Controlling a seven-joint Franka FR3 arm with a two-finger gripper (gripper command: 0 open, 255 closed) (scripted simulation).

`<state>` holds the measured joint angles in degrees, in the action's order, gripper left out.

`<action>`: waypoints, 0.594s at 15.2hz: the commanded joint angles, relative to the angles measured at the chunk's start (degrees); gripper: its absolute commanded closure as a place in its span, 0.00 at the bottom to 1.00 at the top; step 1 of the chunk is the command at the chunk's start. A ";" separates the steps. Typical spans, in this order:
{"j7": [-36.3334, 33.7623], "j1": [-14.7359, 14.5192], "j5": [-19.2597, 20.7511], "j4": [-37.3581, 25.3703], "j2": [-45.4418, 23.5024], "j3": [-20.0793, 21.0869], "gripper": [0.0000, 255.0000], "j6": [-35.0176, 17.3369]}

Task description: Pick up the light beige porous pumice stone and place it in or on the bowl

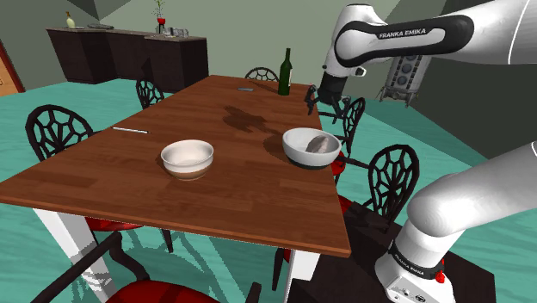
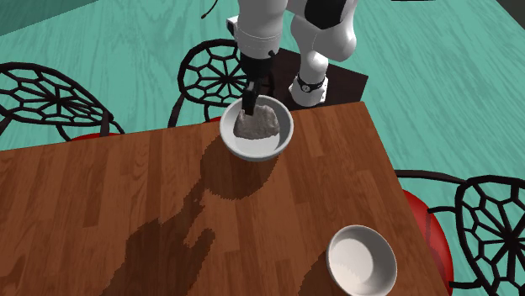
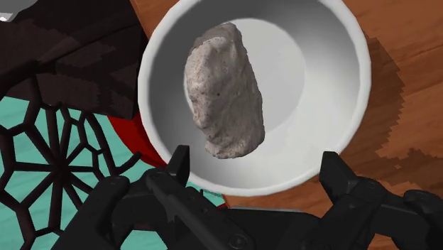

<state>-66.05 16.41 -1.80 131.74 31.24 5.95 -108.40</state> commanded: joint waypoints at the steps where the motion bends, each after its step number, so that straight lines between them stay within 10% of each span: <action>1: 0.17 0.05 0.07 -2.67 0.49 -0.22 0.00 3.17; 9: 0.16 0.07 0.11 -6.03 0.59 -0.30 0.00 6.63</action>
<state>-65.90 16.48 -1.69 125.74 31.84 5.65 -101.80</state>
